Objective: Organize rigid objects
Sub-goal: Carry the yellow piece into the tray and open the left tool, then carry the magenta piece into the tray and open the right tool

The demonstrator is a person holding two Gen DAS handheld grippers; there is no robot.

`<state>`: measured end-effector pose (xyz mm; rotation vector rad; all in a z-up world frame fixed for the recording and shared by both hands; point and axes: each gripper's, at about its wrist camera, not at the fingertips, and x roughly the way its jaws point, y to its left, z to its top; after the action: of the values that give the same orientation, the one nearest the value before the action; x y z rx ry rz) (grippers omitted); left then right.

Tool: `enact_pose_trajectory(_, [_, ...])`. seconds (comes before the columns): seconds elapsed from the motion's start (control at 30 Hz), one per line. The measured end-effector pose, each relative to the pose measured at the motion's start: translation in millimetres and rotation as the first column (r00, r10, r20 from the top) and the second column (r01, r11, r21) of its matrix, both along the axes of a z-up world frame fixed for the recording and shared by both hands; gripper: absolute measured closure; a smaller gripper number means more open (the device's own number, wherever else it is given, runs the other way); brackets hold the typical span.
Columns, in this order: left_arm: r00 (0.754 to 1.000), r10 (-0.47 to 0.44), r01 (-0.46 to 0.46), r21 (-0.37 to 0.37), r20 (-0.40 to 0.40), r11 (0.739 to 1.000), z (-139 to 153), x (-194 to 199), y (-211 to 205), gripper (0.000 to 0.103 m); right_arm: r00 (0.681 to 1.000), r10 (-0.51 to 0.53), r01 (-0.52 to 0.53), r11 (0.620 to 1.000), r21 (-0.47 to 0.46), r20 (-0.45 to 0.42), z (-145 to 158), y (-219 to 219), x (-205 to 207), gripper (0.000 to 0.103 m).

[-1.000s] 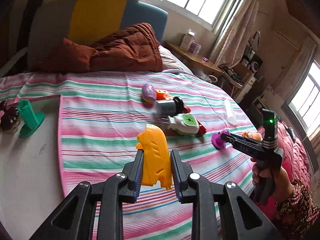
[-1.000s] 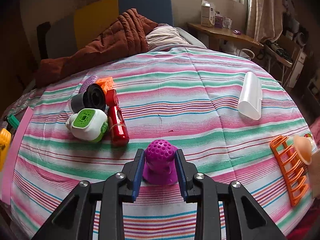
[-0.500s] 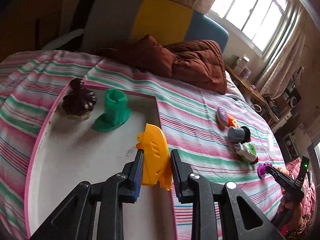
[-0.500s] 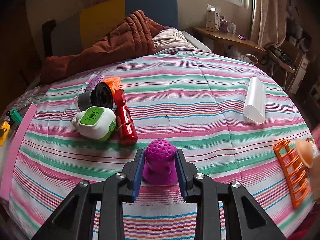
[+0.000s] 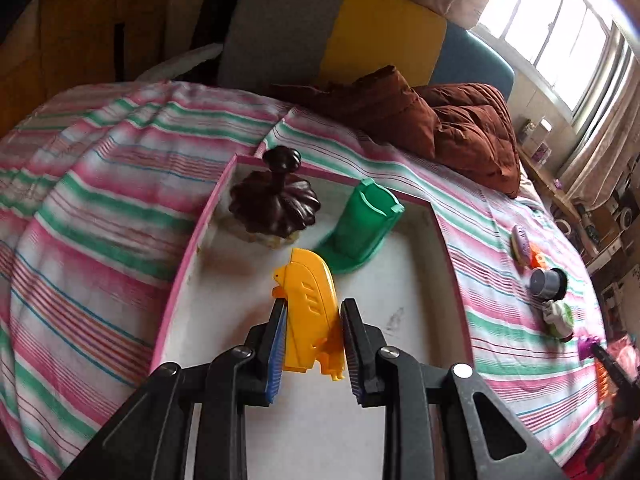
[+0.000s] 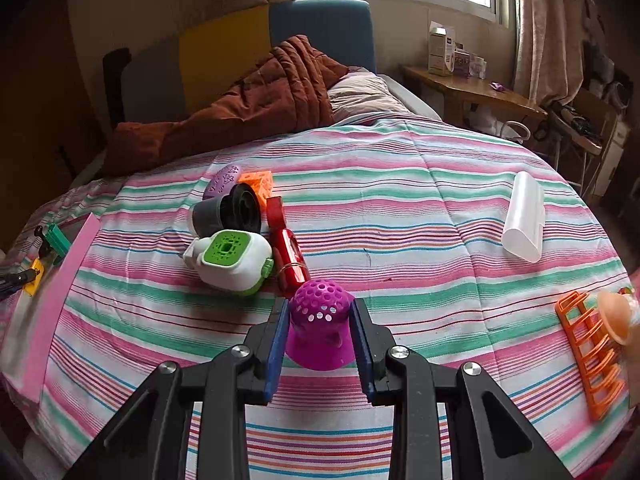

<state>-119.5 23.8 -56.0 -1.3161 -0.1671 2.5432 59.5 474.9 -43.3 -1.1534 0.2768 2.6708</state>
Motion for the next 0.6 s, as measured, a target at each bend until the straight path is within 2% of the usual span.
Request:
enact_pose_trajectory(0.2, [0.999,0.042,-0.042,-0.069,-0.001,0.997,-5.5,-13.7,-7.9,0.077,0.999,0.039,-0.04,0.999,-0.026,-0.019,12.1,-25.6,-1.0,0.072])
enact_pose_trajectory(0.33, [0.997,0.077,-0.076,-0.11,0.001,0.991,-8.0,-15.4,-13.5,0.065,0.997,0.066,-0.068,0.997,-0.042,-0.039,21.0,-43.3,-4.9,0.072])
enact_pose_trajectory(0.6, [0.99,0.131,-0.132,-0.004,-0.053,0.991,3.9,16.0,-31.7,0.063,0.987,0.15,-0.155,0.983,-0.1,-0.054,30.1,-89.7,-28.6,0.072])
